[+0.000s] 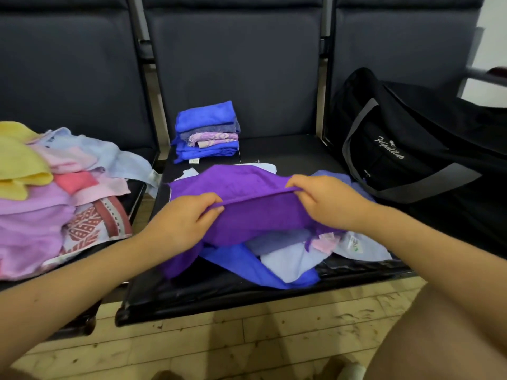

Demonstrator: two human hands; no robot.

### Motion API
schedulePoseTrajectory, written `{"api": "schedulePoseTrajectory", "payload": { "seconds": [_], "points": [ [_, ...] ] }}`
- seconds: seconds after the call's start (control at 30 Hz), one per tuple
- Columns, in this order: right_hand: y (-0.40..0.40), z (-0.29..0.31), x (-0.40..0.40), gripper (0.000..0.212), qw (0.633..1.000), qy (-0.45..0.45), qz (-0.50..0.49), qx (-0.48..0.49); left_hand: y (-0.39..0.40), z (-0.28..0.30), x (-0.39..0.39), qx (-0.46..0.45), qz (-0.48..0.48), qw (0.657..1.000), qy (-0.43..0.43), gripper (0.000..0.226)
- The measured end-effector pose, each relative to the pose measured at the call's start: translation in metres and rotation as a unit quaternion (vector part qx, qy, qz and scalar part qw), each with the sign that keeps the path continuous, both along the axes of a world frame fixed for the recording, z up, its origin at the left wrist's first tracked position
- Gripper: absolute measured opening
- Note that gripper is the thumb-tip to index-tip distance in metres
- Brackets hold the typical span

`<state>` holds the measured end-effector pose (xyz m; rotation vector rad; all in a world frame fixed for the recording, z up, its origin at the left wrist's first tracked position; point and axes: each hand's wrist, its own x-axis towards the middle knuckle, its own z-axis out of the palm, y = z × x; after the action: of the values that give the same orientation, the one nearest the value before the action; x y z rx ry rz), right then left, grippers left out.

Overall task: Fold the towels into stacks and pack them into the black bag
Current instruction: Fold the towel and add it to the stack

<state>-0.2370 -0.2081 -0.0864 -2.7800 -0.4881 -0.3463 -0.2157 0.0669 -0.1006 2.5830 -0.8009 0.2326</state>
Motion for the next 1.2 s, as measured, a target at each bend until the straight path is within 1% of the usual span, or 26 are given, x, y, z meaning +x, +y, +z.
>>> {"api": "schedulePoseTrajectory", "payload": {
  "seconds": [0.1, 0.17, 0.23, 0.3, 0.33, 0.37, 0.4, 0.47, 0.5, 0.63, 0.7, 0.77, 0.8, 0.93, 1.0, 1.07, 1.1, 1.13, 1.2],
  "points": [
    [-0.020, 0.006, 0.009, 0.024, 0.997, 0.048, -0.042, 0.044, 0.013, 0.003, 0.006, -0.001, 0.028, 1.000, -0.004, 0.019],
    [-0.032, 0.009, 0.012, 0.025, 0.993, 0.065, -0.063, 0.075, 0.021, 0.007, 0.006, -0.018, 0.036, 0.999, 0.006, 0.020],
    [-0.045, 0.011, 0.012, 0.025, 0.988, 0.077, -0.082, 0.105, 0.029, 0.009, 0.005, -0.064, 0.024, 0.996, 0.057, 0.034],
    [-0.057, 0.013, 0.007, 0.022, 0.973, 0.108, -0.098, 0.177, 0.035, 0.011, -0.001, -0.153, 0.015, 0.982, 0.111, 0.061],
    [-0.062, 0.013, 0.003, 0.021, 0.957, 0.130, -0.099, 0.239, 0.037, 0.011, -0.004, -0.207, 0.022, 0.970, 0.126, 0.071],
    [-0.065, 0.013, 0.000, 0.020, 0.933, 0.152, -0.095, 0.313, 0.039, 0.011, -0.005, -0.262, 0.035, 0.954, 0.142, 0.074],
    [-0.068, 0.013, -0.003, 0.019, 0.902, 0.169, -0.089, 0.386, 0.039, 0.012, -0.007, -0.316, 0.046, 0.933, 0.164, 0.069],
    [-0.069, 0.012, -0.009, 0.020, 0.849, 0.177, -0.084, 0.491, 0.033, 0.012, -0.010, -0.394, 0.062, 0.892, 0.212, 0.040],
    [-0.069, 0.012, -0.011, 0.021, 0.831, 0.170, -0.088, 0.523, 0.031, 0.012, -0.012, -0.406, 0.069, 0.882, 0.229, 0.029],
    [-0.067, 0.012, -0.014, 0.017, 0.782, 0.133, -0.116, 0.598, 0.029, 0.005, -0.016, -0.416, 0.117, 0.865, 0.254, 0.034],
    [-0.069, 0.011, -0.017, 0.015, 0.768, 0.121, -0.132, 0.615, 0.028, 0.005, -0.018, -0.419, 0.124, 0.860, 0.265, 0.034],
    [-0.071, 0.006, -0.020, 0.014, 0.767, 0.128, -0.142, 0.612, 0.027, 0.005, -0.021, -0.411, 0.122, 0.863, 0.268, 0.032],
    [-0.072, 0.003, -0.021, 0.014, 0.776, 0.140, -0.145, 0.598, 0.026, 0.004, -0.022, -0.399, 0.122, 0.867, 0.271, 0.033],
    [-0.076, -0.015, -0.025, 0.019, 0.831, 0.196, -0.176, 0.489, 0.031, -0.003, -0.028, -0.335, 0.116, 0.889, 0.289, 0.033],
    [-0.080, -0.022, -0.028, 0.030, 0.858, 0.235, -0.183, 0.419, 0.032, -0.006, -0.034, -0.305, 0.099, 0.899, 0.299, 0.030],
    [-0.083, -0.027, -0.030, 0.042, 0.863, 0.281, -0.178, 0.381, 0.030, -0.011, -0.043, -0.295, 0.088, 0.895, 0.323, 0.033],
    [-0.084, -0.029, -0.030, 0.044, 0.862, 0.295, -0.173, 0.375, 0.028, -0.013, -0.046, -0.294, 0.086, 0.890, 0.339, 0.036],
    [-0.086, -0.030, -0.029, 0.043, 0.860, 0.298, -0.172, 0.376, 0.026, -0.015, -0.048, -0.294, 0.085, 0.886, 0.349, 0.035],
    [-0.086, -0.028, -0.026, 0.037, 0.858, 0.274, -0.169, 0.401, 0.023, -0.016, -0.046, -0.298, 0.078, 0.889, 0.340, 0.031]
  ]
}}
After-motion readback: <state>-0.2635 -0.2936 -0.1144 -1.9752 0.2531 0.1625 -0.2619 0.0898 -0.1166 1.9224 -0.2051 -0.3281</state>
